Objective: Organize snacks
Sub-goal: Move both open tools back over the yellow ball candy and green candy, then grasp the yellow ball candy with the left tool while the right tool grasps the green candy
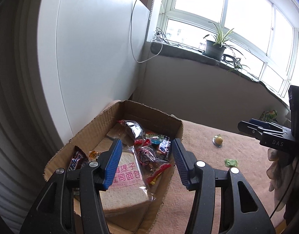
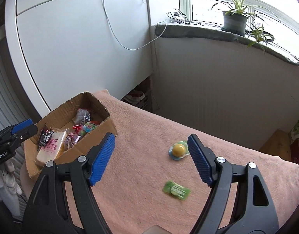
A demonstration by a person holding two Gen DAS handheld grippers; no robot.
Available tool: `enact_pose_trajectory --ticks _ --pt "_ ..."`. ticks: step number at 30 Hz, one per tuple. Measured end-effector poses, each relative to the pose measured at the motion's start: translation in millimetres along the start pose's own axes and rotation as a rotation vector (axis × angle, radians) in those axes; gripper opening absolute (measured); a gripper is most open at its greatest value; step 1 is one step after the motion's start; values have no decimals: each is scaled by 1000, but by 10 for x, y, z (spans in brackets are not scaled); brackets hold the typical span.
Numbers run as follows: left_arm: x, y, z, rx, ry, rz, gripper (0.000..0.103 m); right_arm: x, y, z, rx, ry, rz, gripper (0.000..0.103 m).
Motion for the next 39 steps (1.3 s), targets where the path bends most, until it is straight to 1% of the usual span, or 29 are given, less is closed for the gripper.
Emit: enact_pose_trajectory --ticks 4,6,9,13,16,18,22,24,26,28,34,38,39 --pt "211 -2 35 3 21 -25 52 379 -90 -24 -5 37 -38 79" --pt "347 2 27 1 37 -49 52 537 -112 -42 -10 60 -46 79" --pt "603 53 -8 -17 68 -108 52 740 -126 -57 -19 87 -47 79" --pt "977 176 -80 -51 94 -193 52 900 -98 -109 -38 104 -31 79" --pt "1215 287 -99 -70 139 -222 52 919 -65 -209 -59 90 13 79" --pt "1320 385 -89 -82 157 -237 52 910 -27 -302 -72 67 24 79" --pt "1439 667 -46 -113 155 -270 52 864 68 -500 -118 12 57 79" --pt "1493 823 -33 -134 158 -281 52 820 132 -595 -144 -28 77 69" --pt "1552 973 -23 -149 175 -286 52 792 221 -685 -174 -74 72 65" --pt "1616 1112 -21 -164 192 -289 52 778 313 -743 -200 -93 77 61" --pt "1809 1493 9 -212 204 -337 52 725 434 -771 -218 -103 128 59" --pt "1958 1653 37 -223 238 -351 52 731 523 -788 -232 -106 130 58" --pt "1990 1693 38 -228 243 -356 52 735 544 -801 -236 -106 131 56"
Point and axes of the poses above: each gripper's, at about its wrist camera, not at the fingertips, and y roughly the way its jaws point, x to its right, z to its top, the point moved 7 cm from there along y, roughly the way its jaws point, and after that the axes turned 10 degrees about y, right-handed, at the moved point
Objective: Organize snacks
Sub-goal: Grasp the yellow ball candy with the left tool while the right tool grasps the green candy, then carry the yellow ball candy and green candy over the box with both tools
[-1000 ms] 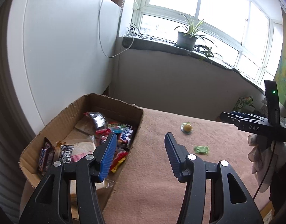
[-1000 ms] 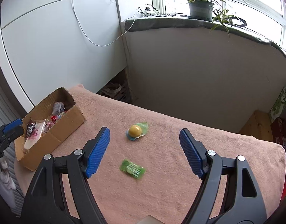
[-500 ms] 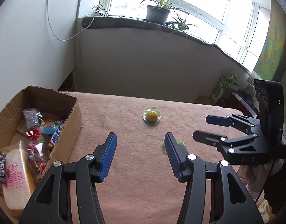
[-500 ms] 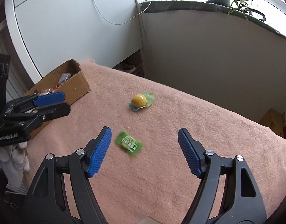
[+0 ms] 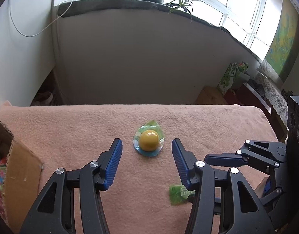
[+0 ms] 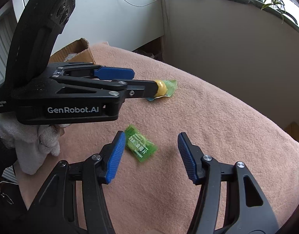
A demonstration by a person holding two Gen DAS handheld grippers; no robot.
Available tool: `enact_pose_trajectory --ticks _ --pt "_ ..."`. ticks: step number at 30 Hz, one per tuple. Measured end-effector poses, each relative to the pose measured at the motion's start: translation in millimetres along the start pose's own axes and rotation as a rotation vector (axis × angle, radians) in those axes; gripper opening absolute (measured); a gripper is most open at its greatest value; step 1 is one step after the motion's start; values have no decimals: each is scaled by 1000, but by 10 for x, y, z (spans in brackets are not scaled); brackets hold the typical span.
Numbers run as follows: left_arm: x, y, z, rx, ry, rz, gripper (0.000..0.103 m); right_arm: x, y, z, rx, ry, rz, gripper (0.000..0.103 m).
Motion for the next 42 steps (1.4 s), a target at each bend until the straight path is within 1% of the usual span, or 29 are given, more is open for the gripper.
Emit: enact_pose_trajectory --ticks 2,6,10,12,18,21,23,24,28,29,34,36,40,42 --pt "31 91 12 -17 17 5 51 -14 47 -13 -12 -5 6 52" --pt "49 258 7 -49 26 0 50 -49 99 -13 -16 -18 12 51" --pt "49 303 37 -57 35 8 48 -86 128 -9 -17 -34 13 51" --pt "30 314 49 -60 42 27 42 -118 137 -15 -21 -50 11 51" --pt "-8 295 32 -59 46 47 34 -246 147 -52 -26 -91 5 51" --pt "-15 273 10 -61 55 52 33 -342 129 -156 -32 -146 -17 43" --pt "-35 249 -13 -63 50 46 32 -391 128 -187 -39 -176 -35 41" --pt "-56 236 -26 -63 45 43 32 -411 118 -201 -43 -184 -37 36" --pt "-115 177 -75 -59 18 37 31 -451 105 -220 -51 -191 -38 26" --pt "-129 159 -89 -59 12 37 31 -456 99 -228 -50 -191 -42 25" --pt "-150 74 -162 -58 -6 48 31 -446 83 -282 -41 -178 -72 25" --pt "-159 24 -204 -57 -19 50 31 -433 100 -250 -38 -160 -75 24" --pt "-145 -87 -285 -52 -21 55 31 -446 47 -295 -25 -110 -76 24" --pt "-129 -152 -327 -45 -25 57 31 -379 28 -276 -21 -87 -76 24"
Point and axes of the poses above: each gripper's, at about its wrist camera, not at the fingertips, and y roughly the way its jaws point, x to its right, z to its top, the point moved 7 cm from there along y, roughly the way its jaws point, and after that the axes turned 10 degrees about y, right-handed, at the moved point
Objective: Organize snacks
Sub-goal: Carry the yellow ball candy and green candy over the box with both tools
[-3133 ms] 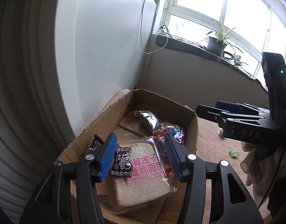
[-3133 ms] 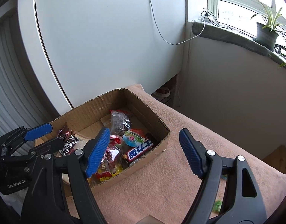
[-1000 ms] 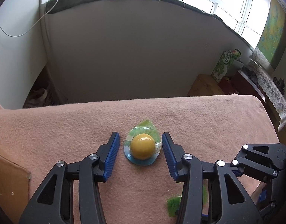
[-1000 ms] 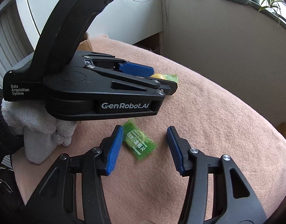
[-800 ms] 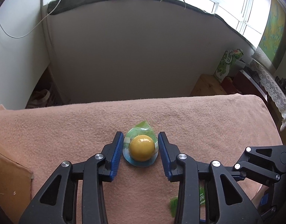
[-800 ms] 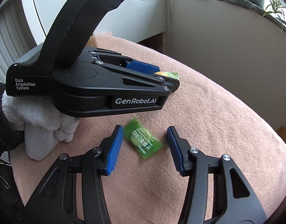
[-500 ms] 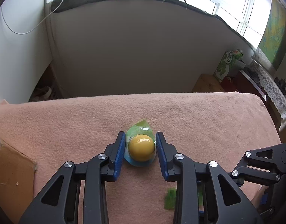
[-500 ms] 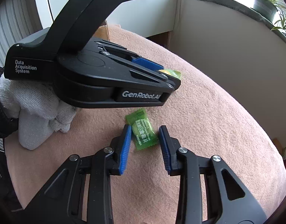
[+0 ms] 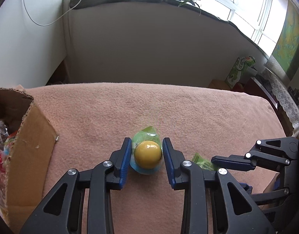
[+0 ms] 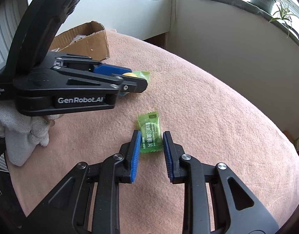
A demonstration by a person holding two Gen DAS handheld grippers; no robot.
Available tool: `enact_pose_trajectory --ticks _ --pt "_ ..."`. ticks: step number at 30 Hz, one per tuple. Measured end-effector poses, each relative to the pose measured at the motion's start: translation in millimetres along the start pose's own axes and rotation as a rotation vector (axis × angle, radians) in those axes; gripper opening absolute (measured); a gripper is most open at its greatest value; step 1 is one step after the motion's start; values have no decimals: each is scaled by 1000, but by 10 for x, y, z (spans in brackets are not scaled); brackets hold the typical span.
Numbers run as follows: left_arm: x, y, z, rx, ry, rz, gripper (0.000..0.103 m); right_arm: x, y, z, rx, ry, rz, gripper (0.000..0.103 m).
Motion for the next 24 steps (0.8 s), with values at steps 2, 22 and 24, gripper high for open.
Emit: enact_pose_trajectory --ticks 2,22,24 --pt "3 -70 -60 6 0 2 31 19 -24 -26 6 16 -8 24" --pt "-61 -1286 -288 201 -5 73 31 -250 -714 108 157 98 -7 24" --pt "-115 -1393 -328 217 -10 86 31 -326 -764 162 173 93 -4 24"
Point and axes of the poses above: each gripper's, at about its wrist camera, not at the fingertips, and y roughly the way its jaws point, x to its right, z to its top, the point moved 7 cm from there along y, roughly the way its jaws point, and after that the axes turned 10 degrees about y, right-handed, at the moved point
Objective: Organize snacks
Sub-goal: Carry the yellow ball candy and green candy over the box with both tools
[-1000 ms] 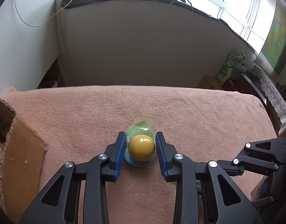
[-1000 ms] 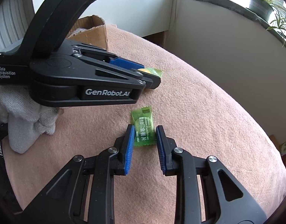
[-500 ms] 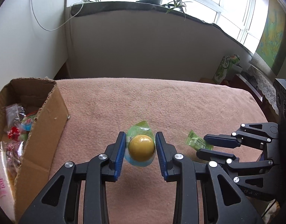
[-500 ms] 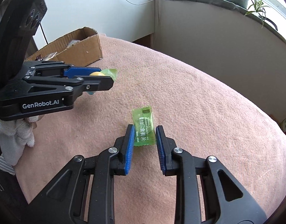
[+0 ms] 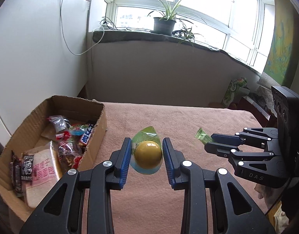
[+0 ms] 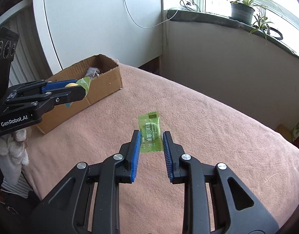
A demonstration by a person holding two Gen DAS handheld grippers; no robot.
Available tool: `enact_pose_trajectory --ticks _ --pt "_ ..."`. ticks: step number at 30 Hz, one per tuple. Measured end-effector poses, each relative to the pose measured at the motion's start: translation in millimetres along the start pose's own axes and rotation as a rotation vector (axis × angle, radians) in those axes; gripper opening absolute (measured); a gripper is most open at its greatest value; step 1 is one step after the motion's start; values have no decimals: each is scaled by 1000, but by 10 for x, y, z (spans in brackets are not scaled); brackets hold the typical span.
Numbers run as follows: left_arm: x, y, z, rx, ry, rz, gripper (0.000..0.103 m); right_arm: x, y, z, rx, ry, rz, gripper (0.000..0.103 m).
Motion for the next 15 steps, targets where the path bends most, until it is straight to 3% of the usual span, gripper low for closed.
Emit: enact_pose_trajectory --ticks 15 --pt "-776 -536 -130 64 -78 129 31 -810 52 608 71 -53 94 24"
Point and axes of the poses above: each gripper's, at about its wrist camera, not at the fingertips, and y roughly the way its jaws point, x to its right, z to its top, the point moved 7 cm from there along y, roughly the way its jaws point, and after that the axes turned 10 degrees about y, right-handed, at the moved point
